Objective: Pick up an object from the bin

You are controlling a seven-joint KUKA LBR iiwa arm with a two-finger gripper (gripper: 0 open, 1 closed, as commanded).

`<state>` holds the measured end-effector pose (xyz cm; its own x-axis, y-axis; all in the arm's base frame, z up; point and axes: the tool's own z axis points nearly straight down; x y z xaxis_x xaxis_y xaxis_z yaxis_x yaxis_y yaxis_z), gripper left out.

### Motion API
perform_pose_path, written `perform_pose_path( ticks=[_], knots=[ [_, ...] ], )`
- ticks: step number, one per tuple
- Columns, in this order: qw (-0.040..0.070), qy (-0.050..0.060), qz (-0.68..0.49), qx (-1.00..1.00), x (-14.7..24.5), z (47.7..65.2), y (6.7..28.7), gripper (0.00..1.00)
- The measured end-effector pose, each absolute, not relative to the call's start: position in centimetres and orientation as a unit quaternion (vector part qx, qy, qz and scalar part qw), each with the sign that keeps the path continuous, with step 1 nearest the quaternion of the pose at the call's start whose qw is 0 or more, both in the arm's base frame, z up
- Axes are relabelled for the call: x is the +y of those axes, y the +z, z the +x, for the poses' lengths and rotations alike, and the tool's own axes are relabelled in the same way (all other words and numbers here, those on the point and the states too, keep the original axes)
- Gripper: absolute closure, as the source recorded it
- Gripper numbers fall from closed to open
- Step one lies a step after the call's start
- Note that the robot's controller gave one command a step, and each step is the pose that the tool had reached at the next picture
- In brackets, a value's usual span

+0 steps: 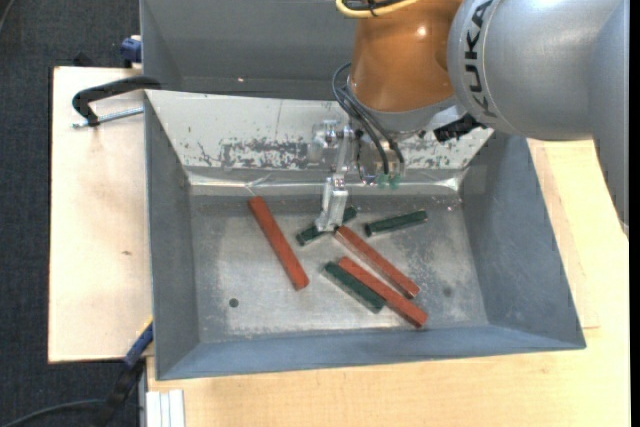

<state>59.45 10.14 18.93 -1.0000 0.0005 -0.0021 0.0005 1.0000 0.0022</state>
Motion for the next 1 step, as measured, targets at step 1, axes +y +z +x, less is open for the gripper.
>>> perform_pose_path(
  ticks=[1],
  knots=[
    [-0.003, 0.000, 0.125, 0.992, 8.08, 56.71, 8.98, 0.00]
  ],
)
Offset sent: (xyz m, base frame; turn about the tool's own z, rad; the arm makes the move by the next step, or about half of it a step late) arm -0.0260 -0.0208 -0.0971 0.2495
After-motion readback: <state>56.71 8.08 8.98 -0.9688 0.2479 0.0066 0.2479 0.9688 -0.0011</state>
